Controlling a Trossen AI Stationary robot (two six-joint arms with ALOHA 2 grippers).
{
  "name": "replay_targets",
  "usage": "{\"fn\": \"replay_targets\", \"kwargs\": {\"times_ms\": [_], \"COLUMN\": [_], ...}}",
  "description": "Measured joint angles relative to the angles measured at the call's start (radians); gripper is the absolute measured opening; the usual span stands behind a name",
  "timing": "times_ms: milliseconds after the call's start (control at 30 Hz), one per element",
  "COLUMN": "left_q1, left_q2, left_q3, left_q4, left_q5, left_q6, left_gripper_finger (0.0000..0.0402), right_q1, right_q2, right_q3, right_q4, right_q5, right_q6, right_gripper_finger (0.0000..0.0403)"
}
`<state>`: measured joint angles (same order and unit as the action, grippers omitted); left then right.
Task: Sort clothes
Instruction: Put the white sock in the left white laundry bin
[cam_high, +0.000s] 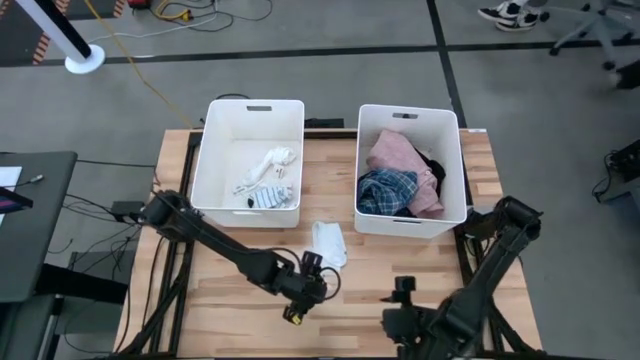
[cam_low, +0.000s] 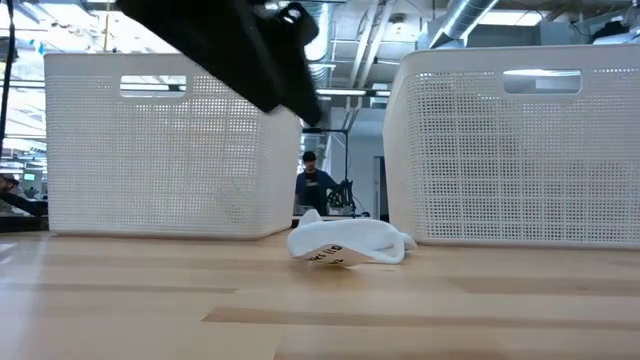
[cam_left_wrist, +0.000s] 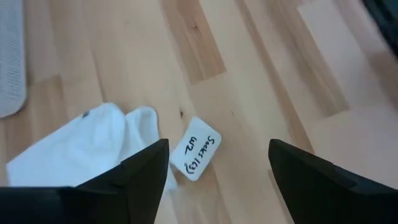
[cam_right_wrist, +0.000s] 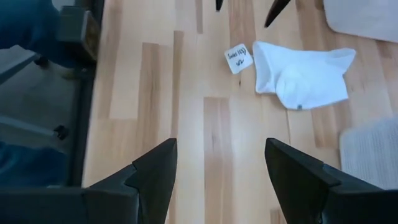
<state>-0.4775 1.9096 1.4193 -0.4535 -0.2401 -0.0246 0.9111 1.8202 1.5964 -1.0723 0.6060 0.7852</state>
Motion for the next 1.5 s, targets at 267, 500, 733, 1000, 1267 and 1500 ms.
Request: {"fn": "replay_targets", "kwargs": {"times_ms": [267,500,733,1000,1267,1500], "left_q1": [-0.04,-0.101,-0.179,-0.237,-0.261,-0.266], "left_q2": [-0.099,-0.143,-0.151,-0.151,-0.151,-0.151], "left_q3": [0.0,0.0,0.0,0.0,0.0,-0.002], "left_q4": [-0.213,-0.377,-0.455,-0.517,-0.527,-0.529], "left_q5": [-0.029,-0.092,-0.152,-0.265,-0.307,-0.324], "left_q6": [-0.063,-0.153,-0.223,-0.298,-0.332,-0.34], "left_gripper_finger": [0.0272,0.0272,0.0272,0.0272,0.0272,0.0272], "right_q1": [-0.105,-0.236,-0.335,-0.402,-0.439,-0.449], "right_q2": [0.0,0.0,0.0,0.001,0.031,0.183], "right_q3": [-0.22,-0.402,-0.537,-0.643,-0.679,-0.619], "right_q4": [0.4,0.749,0.948,1.135,1.25,1.293], "right_q5": [-0.002,-0.004,-0.029,-0.082,-0.125,-0.141], "right_q6": [-0.169,-0.29,-0.336,-0.375,-0.405,-0.427], "right_gripper_finger": [0.026,0.026,0.026,0.026,0.0258,0.0219]}}
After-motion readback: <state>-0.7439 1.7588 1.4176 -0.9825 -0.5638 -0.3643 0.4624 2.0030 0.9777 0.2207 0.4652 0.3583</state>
